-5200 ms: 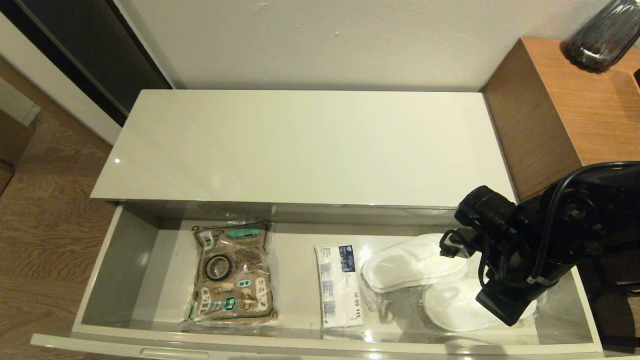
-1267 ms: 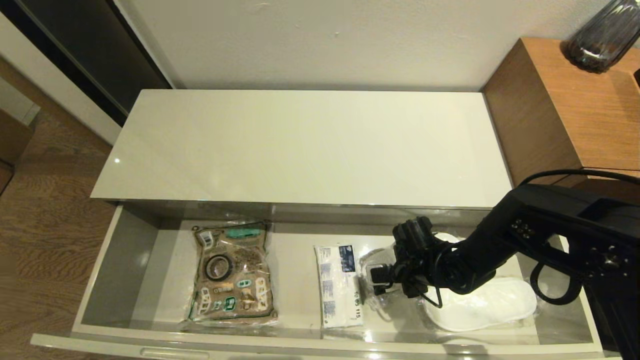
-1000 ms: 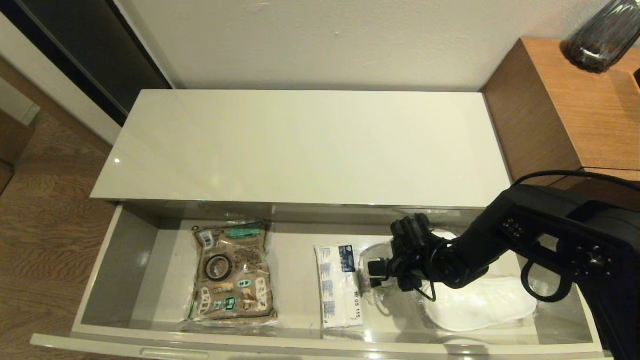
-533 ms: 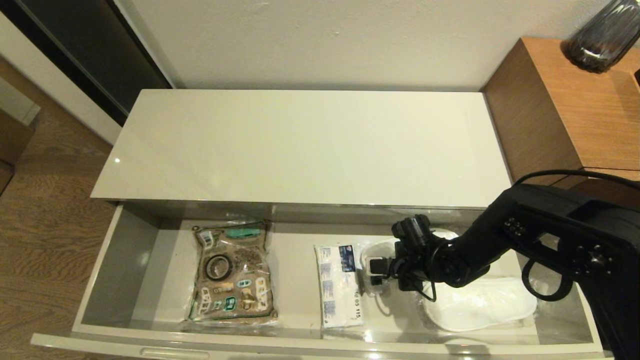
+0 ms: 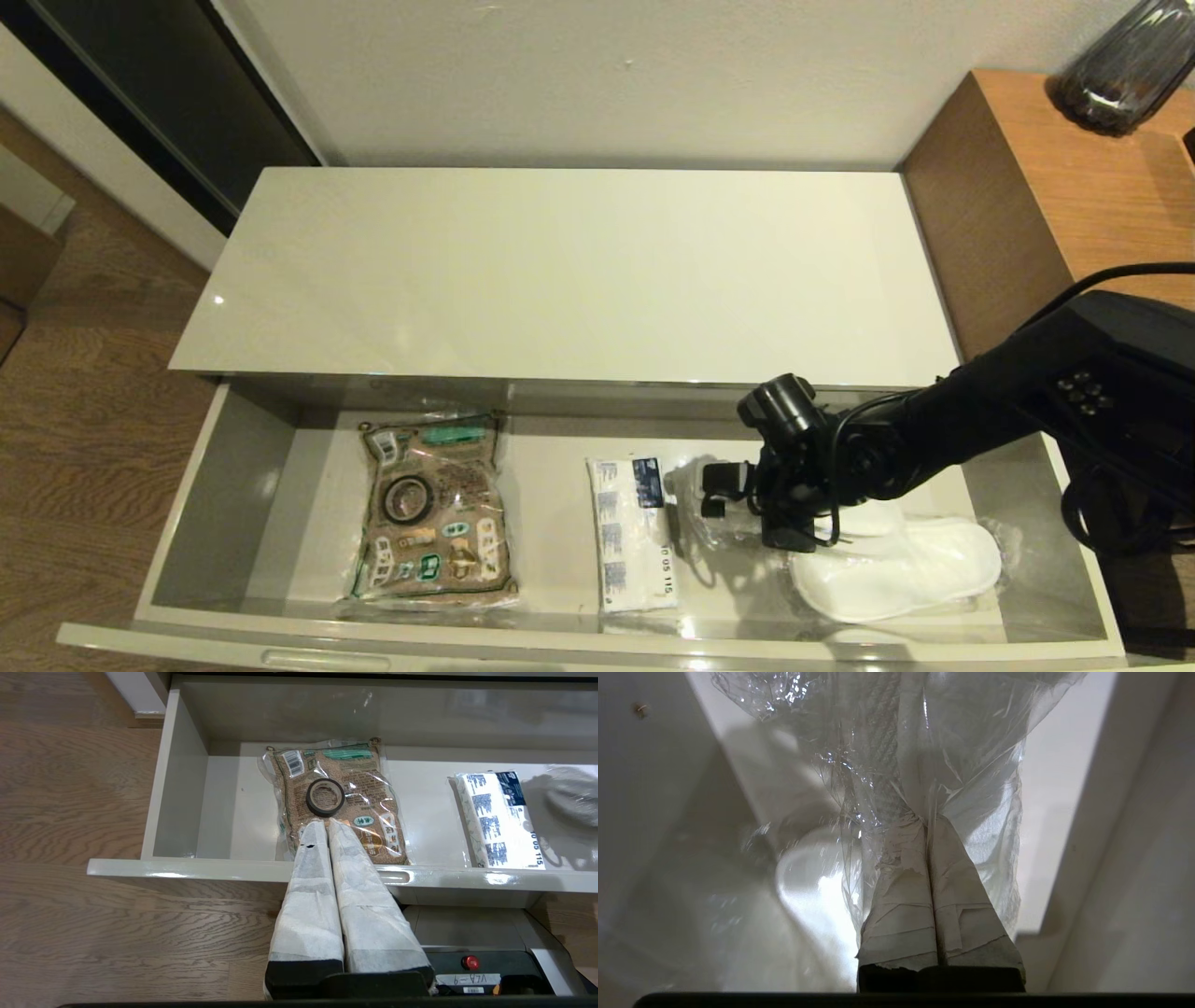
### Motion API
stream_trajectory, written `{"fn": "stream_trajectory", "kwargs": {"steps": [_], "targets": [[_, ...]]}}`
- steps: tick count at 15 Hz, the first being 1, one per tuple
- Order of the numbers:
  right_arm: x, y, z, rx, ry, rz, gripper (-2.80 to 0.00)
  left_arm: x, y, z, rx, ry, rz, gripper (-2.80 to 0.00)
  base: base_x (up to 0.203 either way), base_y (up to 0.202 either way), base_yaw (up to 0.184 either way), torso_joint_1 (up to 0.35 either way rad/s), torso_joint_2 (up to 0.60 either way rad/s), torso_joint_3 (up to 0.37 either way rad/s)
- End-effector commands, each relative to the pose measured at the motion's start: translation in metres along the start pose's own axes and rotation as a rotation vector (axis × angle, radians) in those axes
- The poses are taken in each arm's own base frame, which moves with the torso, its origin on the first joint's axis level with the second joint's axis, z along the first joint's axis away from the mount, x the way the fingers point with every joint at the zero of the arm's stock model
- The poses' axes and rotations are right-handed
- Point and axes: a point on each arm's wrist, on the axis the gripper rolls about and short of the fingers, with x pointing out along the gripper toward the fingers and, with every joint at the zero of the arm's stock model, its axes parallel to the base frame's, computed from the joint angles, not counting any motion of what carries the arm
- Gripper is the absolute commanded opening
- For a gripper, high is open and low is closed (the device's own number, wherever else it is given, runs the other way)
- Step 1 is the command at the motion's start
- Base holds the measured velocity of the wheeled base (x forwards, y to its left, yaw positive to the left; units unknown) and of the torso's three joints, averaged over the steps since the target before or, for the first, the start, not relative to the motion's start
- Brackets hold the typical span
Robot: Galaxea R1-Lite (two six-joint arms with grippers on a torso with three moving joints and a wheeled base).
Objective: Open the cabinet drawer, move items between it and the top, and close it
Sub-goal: Take out the disposable slippers from the drawer
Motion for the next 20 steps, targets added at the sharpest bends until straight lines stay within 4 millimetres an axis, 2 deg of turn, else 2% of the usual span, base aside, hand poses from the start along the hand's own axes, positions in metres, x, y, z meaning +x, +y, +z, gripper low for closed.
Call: {"fn": "stream_trajectory", "kwargs": {"steps": [1, 8, 12, 20], "targets": [[-0.02, -0.006, 0.0, 0.026, -0.015, -0.027, -2.8, 0.0, 0.0, 0.0, -0.002, 0.001, 0.0, -2.8, 0.0, 0.0, 0.0, 0.0, 0.0, 0.0], [-0.045, -0.008, -0.005, 0.042, -0.011, -0.022, -2.8, 0.0, 0.0, 0.0, 0.0, 0.001, 0.0, -2.8, 0.0, 0.0, 0.0, 0.0, 0.0, 0.0], [-0.069, -0.006, -0.004, 0.03, -0.019, -0.018, -2.8, 0.0, 0.0, 0.0, 0.0, 0.001, 0.0, -2.8, 0.0, 0.0, 0.0, 0.0, 0.0, 0.0], [-0.116, 0.015, -0.013, 0.014, -0.039, -0.019, -2.8, 0.0, 0.0, 0.0, 0.0, 0.001, 0.0, -2.8, 0.0, 0.0, 0.0, 0.0, 0.0, 0.0]]}}
